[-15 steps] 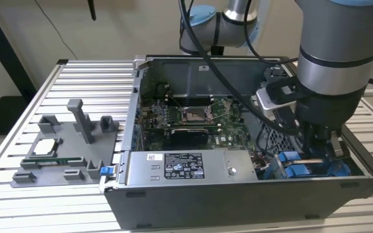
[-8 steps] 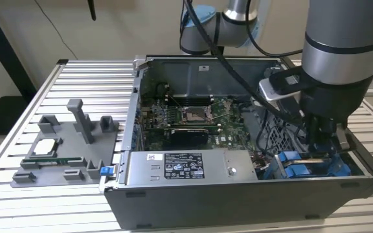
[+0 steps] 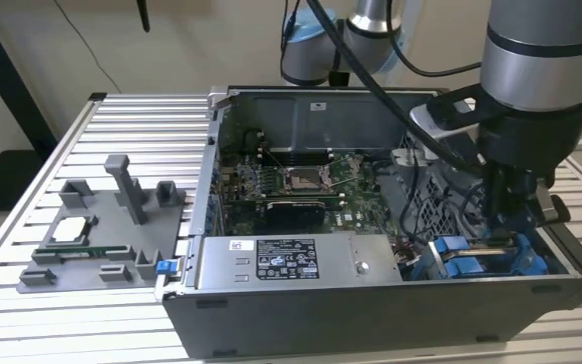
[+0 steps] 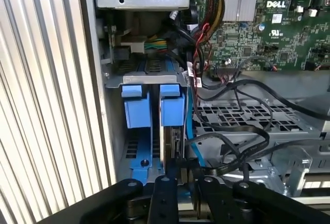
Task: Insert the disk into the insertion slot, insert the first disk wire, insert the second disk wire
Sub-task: 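Insert the second disk wire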
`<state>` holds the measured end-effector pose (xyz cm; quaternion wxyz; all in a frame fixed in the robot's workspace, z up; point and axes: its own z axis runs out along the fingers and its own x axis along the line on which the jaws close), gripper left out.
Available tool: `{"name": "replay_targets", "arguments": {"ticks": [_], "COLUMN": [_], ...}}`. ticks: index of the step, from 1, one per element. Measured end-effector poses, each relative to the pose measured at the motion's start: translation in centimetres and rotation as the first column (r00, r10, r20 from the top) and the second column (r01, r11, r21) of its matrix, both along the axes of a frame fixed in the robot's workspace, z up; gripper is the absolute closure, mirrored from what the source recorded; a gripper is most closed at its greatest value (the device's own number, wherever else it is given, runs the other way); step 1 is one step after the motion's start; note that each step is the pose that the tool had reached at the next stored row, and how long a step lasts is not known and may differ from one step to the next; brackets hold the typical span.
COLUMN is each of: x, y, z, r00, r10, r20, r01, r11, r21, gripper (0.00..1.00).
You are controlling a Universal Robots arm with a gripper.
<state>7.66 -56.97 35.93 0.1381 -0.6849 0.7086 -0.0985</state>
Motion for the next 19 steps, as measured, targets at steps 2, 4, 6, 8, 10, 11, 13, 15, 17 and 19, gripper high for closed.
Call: {"name": "replay_targets", "arguments": {"ticks": [2, 4, 6, 8, 10, 11, 13, 15, 17, 19], "x": [0.00, -0.01, 0.00, -0.01, -0.01, -0.01, 0.00, 0.00, 0.00, 0.00], "y": [0.00, 0.00, 0.00, 0.00, 0.00, 0.01, 0.01, 0.00, 0.00, 0.00], "z": [0.00, 0.00, 0.00, 0.00, -0.01, -0.01, -0.04, -0.08, -0.10, -0.14], "r00": [1.0000, 1.0000, 1.0000, 1.0000, 1.0000, 1.0000, 1.0000, 1.0000, 1.0000, 1.0000], "r10": [0.000, 0.001, 0.001, 0.001, 0.001, 0.001, 0.001, 0.001, 0.001, 0.001], "r20": [0.0016, 0.0034, 0.0051, 0.0065, 0.0067, 0.0066, 0.0064, 0.0046, 0.0021, 0.0006], "r01": [0.000, -0.001, -0.002, -0.002, -0.002, -0.002, -0.002, -0.002, -0.001, -0.001], "r11": [1.0000, 0.9997, 0.9985, 0.9965, 0.9960, 0.9960, 0.9961, 0.9975, 0.9989, 0.9997], "r21": [0.0056, 0.0237, 0.0539, 0.0831, 0.0889, 0.0891, 0.0881, 0.0706, 0.0468, 0.0257], "gripper": [0.00, 0.00, 0.00, 1.00, 1.00, 1.00, 1.00, 1.00, 1.00, 1.00]}}
